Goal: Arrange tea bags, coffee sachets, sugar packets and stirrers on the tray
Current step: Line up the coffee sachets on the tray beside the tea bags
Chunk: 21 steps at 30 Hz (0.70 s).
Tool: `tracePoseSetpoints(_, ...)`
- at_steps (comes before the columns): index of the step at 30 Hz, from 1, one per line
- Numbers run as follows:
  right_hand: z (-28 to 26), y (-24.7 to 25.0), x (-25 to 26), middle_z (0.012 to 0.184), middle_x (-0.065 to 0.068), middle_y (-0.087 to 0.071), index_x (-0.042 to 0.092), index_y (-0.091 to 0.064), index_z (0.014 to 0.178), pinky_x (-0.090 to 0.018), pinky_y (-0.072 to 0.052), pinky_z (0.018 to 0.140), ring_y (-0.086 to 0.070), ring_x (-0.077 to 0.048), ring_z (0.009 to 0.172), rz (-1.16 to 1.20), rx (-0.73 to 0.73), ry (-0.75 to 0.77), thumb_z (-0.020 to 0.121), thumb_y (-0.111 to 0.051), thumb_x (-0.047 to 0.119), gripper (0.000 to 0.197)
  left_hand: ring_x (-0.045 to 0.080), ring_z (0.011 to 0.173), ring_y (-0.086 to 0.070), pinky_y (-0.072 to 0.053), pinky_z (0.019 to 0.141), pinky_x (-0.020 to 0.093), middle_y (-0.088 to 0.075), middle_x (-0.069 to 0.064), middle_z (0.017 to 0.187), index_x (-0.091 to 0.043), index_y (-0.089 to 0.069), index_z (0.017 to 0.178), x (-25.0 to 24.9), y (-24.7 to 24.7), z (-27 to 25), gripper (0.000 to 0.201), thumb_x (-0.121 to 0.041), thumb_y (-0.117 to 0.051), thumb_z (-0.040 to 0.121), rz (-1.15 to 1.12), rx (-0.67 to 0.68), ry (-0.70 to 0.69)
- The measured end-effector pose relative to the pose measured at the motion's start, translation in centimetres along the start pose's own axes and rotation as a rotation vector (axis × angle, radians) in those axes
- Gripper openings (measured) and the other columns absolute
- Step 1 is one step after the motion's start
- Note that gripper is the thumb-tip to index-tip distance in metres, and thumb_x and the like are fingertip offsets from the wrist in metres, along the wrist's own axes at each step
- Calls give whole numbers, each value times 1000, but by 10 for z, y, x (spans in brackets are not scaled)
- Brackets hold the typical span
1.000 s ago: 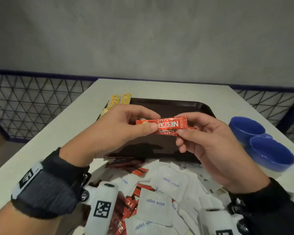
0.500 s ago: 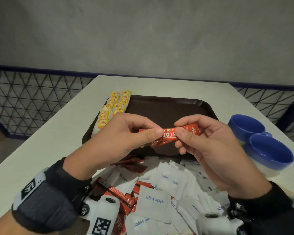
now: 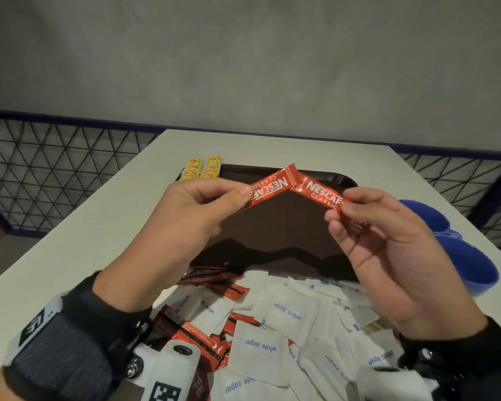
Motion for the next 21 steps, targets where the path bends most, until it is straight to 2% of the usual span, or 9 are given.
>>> tracePoseSetpoints(3, 0, -2, -3, 85, -15, -76, 6, -64, 92, -22, -60, 66, -76, -21, 78, 40, 3, -29, 75, -63, -6, 20, 11, 72, -53, -45, 62, 24, -67, -4, 79, -26, -83, 87, 2, -2, -1, 21, -40, -76, 73, -63, 45, 46)
tracePoseSetpoints(7, -4, -10, -16, 91, -19, -74, 2, -65, 103, -27, -62, 67, -77, -24, 81, 23, 58, -90, 71, -65, -7, 33, 13, 72, -63, -51, 61, 21, -71, 6, 82, -17, -78, 83, 3, -16, -6, 18, -28, -81, 70, -149, 194, 54)
tracePoseSetpoints(10, -5, -12, -26, 92, -20, -72, -1, -66, 105, -35, -63, 77, -76, -27, 84, -46, 88, -103, 69, -67, -6, 36, 12, 75, -69, -53, 65, 19, -74, 10, 84, -18, -78, 83, 4, -24, -11, 13, -22, -81, 70, -159, 250, 51)
tracePoseSetpoints(12, -6, -12, -30, 95, -19, -73, -1, -69, 107, -38, -61, 84, -74, -25, 88, -119, 130, -105, 71, -68, -5, 37, 11, 76, -69, -54, 69, 18, -77, 7, 86, -21, -80, 80, 4, -27, -13, 11, -23, -81, 70, -124, 241, 18)
tracePoseSetpoints(15, -7, -13, -30, 99, -18, -75, 4, -76, 104, -37, -59, 87, -72, -23, 90, -190, 168, -97, 70, -67, -3, 35, 16, 83, -71, -57, 80, 29, -77, 7, 90, -24, -80, 82, 7, -30, -14, 14, -33, -82, 72, 30, 248, -35)
tracePoseSetpoints(16, -8, -13, -30, 99, -19, -75, 5, -76, 104, -37, -59, 88, -72, -23, 91, -187, 177, -96, 71, -67, -3, 36, 16, 80, -70, -57, 78, 31, -77, 6, 89, -24, -79, 83, 8, -31, -14, 14, -34, -81, 74, 60, 269, -35)
tracePoseSetpoints(19, -8, -13, -31, 107, -22, -74, 5, -75, 112, -40, -60, 91, -72, -27, 97, -176, 189, -100, 77, -65, -4, 38, 10, 69, -64, -52, 64, 23, -71, 1, 77, -21, -76, 85, 9, -33, -15, 11, -31, -78, 81, 68, 306, -23)
tracePoseSetpoints(21, -8, -14, -31, 109, -22, -74, 5, -74, 115, -42, -60, 92, -72, -29, 98, -189, 197, -96, 81, -65, -2, 37, 14, 65, -64, -51, 59, 24, -69, 3, 72, -18, -73, 84, 10, -34, -15, 12, -29, -76, 81, 31, 296, 3)
Point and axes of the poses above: each hand's wrist, its own z-axis towards the middle knuckle, its own y-axis out of the back of the hand, x = y × z, the point moved 5 cm from there along z, towards the middle knuckle
